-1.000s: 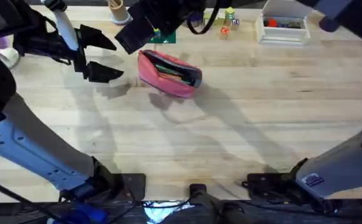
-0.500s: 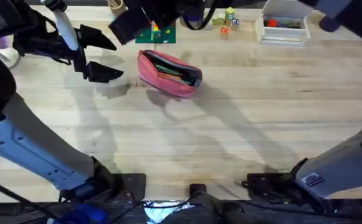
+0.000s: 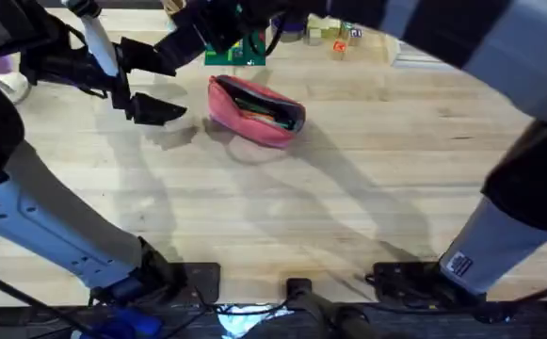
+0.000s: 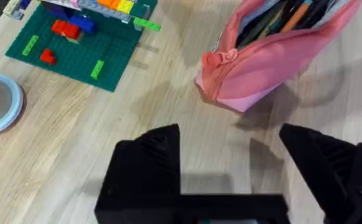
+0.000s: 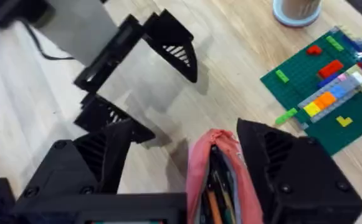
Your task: Unzip the bag, pick up the pens from the table one at a time and place them inside, then zip the bag closed.
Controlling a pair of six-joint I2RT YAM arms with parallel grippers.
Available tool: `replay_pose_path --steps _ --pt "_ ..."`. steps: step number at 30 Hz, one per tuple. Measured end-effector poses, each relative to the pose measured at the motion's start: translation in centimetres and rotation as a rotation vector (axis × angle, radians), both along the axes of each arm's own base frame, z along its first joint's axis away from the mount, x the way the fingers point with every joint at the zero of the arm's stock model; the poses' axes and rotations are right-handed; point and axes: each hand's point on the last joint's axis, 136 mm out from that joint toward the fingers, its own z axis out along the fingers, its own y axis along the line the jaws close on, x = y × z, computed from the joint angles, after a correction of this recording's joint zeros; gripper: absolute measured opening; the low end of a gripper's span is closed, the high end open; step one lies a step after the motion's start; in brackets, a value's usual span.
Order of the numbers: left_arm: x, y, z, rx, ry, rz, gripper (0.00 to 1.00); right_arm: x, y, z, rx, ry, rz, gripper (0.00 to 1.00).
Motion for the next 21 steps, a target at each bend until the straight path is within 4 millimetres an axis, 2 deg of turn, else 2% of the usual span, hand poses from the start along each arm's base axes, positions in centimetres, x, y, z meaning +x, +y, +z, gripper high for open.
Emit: replay_pose_path --steps 9,14,21 --pt "0.0 0.0 0.0 0.000 0.000 0.000 0.993 1.9 1.0 -4.4 -0.038 0.007 -0.026 0.996" --pt "0.0 0.0 0.0 0.000 0.000 0.000 0.993 2.2 1.1 -7.0 -0.073 0.038 -0.031 0.995" --pt "0.0 0.0 0.0 0.000 0.000 0.000 0.993 2.5 1.1 -9.7 -0.108 0.067 -0.037 0.995"
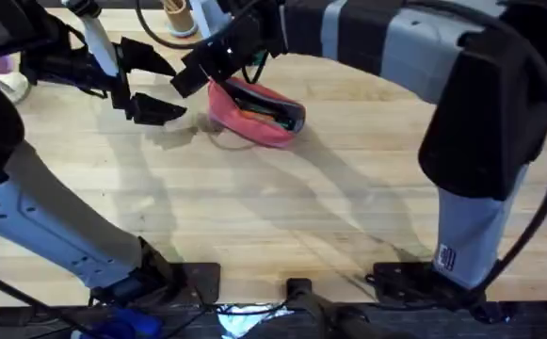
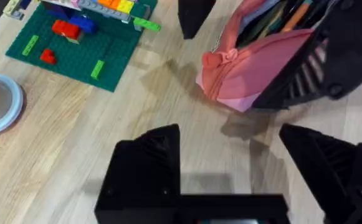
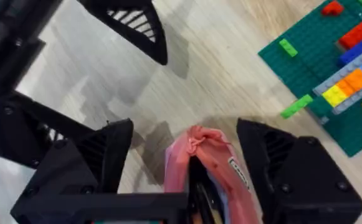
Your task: Unzip the bag, pick up the pens from the table one at a time and place them inside, then zip the bag closed.
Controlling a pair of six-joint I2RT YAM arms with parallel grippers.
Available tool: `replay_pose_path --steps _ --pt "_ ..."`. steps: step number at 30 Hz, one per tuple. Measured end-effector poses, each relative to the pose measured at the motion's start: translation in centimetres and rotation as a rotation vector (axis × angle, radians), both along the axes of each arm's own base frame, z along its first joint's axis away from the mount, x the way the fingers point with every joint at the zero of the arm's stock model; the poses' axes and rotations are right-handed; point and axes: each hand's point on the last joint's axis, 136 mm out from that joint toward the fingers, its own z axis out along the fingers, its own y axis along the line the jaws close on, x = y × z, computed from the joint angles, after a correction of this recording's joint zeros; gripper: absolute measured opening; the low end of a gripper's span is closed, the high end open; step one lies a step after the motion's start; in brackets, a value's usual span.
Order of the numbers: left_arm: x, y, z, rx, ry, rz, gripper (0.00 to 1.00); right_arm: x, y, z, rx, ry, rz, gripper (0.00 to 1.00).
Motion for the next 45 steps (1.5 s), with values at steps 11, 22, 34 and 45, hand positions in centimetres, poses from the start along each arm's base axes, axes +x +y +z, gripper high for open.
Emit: replay_pose_path --steps 11,22,34,45 --pt "0.0 0.0 0.0 0.000 0.001 0.000 0.993 1.0 -0.9 -2.9 -0.075 0.000 -0.053 0.994" --pt "0.0 0.0 0.0 0.000 0.001 0.000 0.993 1.3 -1.2 -3.0 -0.087 -0.013 -0.072 0.525" --pt "0.0 0.0 0.0 0.000 0.000 0.000 0.994 2.0 -0.4 -2.1 -0.037 -0.029 -0.102 0.165" --pt "0.0 0.0 0.0 0.000 0.000 0.000 0.994 1.8 -0.6 -2.4 -0.042 -0.011 -0.111 0.251"
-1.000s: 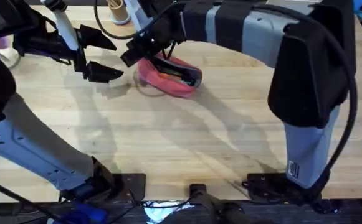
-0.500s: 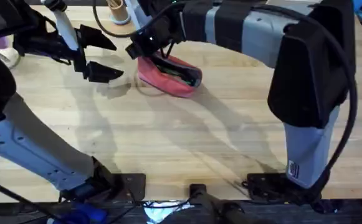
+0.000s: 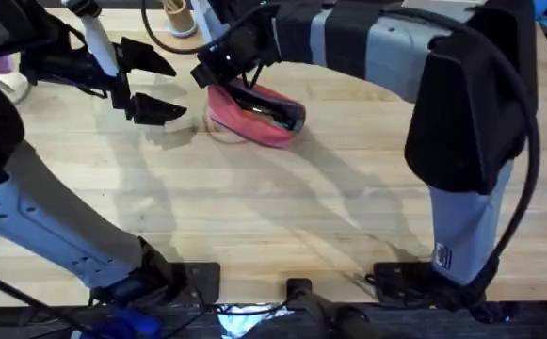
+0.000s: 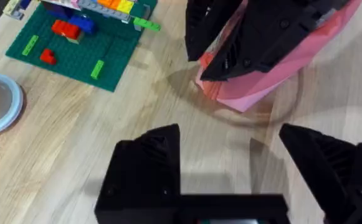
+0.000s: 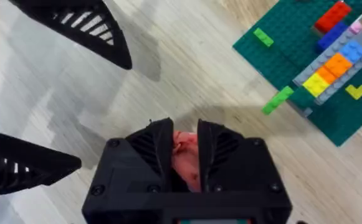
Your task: Unzip the bag, pick up the pens from the table one at a time and place them inside, then zip the bag closed.
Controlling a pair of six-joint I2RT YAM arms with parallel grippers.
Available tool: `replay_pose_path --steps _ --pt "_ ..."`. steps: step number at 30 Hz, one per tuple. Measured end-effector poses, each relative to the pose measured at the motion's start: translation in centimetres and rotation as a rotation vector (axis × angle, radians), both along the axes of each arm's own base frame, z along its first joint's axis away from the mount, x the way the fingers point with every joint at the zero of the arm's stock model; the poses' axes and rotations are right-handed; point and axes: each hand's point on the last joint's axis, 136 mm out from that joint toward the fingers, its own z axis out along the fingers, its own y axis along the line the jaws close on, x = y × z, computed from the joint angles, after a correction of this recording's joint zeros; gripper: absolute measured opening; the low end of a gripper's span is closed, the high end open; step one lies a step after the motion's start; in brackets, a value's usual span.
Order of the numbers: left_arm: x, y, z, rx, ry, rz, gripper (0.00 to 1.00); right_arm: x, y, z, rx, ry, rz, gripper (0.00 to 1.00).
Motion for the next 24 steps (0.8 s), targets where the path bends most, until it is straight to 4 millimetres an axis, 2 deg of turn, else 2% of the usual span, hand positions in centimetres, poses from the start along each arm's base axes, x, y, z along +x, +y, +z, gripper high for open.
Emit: replay_pose_path --steps 2,3,7,10,14,17,22,24 --pt "0.00 0.00 0.00 0.000 0.000 0.000 0.993 -0.01 -0.01 -0.01 0.000 0.001 0.000 0.259" --pt "0.00 0.00 0.00 0.000 0.000 0.000 0.993 -0.02 -0.02 -0.03 0.000 0.003 -0.002 0.294" --pt "0.00 0.00 0.00 0.000 0.000 0.000 0.992 -0.37 -0.33 -0.43 -0.016 0.023 -0.004 0.549" --pt "0.00 0.00 0.00 0.000 0.000 0.000 0.993 -0.64 -0.57 -0.72 -0.028 0.038 -0.005 0.604" --pt "0.00 0.00 0.00 0.000 0.000 0.000 0.993 -0.66 -0.57 -0.73 -0.028 0.038 -0.005 0.609" --pt "0.00 0.00 0.00 0.000 0.000 0.000 0.993 -0.65 -0.58 -0.73 -0.029 0.038 -0.005 0.574" --pt "0.00 0.00 0.00 0.000 0.000 0.000 0.993 -0.65 -0.57 -0.73 -0.028 0.038 -0.005 0.441" --pt "0.00 0.00 0.00 0.000 0.000 0.000 0.993 -0.65 -0.57 -0.73 -0.028 0.038 -0.005 0.421"
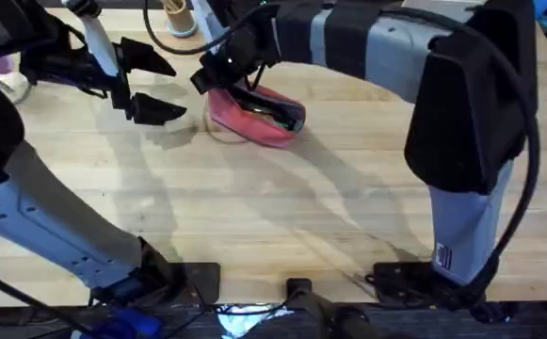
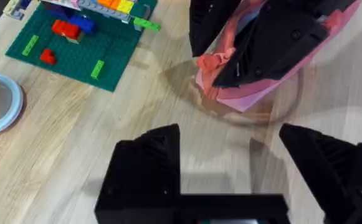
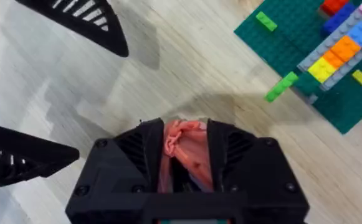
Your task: Unzip the bag, pick up the pens from the table one at a time and place them inside, then zip the bag closed.
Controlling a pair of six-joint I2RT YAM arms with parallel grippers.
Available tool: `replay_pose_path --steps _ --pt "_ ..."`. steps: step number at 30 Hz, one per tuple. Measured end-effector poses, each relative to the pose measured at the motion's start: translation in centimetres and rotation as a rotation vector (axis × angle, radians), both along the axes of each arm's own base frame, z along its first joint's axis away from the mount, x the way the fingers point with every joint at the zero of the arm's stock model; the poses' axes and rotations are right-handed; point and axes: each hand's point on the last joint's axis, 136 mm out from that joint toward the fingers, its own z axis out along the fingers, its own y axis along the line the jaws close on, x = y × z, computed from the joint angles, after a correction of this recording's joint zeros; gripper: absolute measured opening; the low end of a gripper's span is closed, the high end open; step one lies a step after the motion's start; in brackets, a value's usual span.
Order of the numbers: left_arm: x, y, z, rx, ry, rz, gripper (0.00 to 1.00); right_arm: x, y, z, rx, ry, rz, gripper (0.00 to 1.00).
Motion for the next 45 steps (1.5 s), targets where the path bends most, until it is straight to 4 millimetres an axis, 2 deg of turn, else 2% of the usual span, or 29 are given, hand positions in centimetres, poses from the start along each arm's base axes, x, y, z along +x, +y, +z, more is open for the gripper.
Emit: replay_pose_path --steps 3,8,19,36,45 --pt "0.0 0.0 0.0 0.000 0.000 0.000 0.993 0.1 0.1 0.1 0.003 -0.003 0.000 0.383" --pt "0.0 0.0 0.0 0.000 0.000 0.000 0.992 0.0 0.2 0.1 0.008 -0.005 0.003 0.219" --pt "0.0 0.0 0.0 0.000 0.000 0.000 0.993 0.1 0.5 0.4 0.018 -0.015 0.006 0.041" --pt "0.0 0.0 0.0 0.000 0.000 0.000 0.993 0.1 0.5 0.4 0.019 -0.016 0.006 0.027" --pt "0.0 0.0 0.0 0.000 0.000 0.000 0.994 -0.1 0.3 1.7 0.024 -0.022 0.006 0.029"
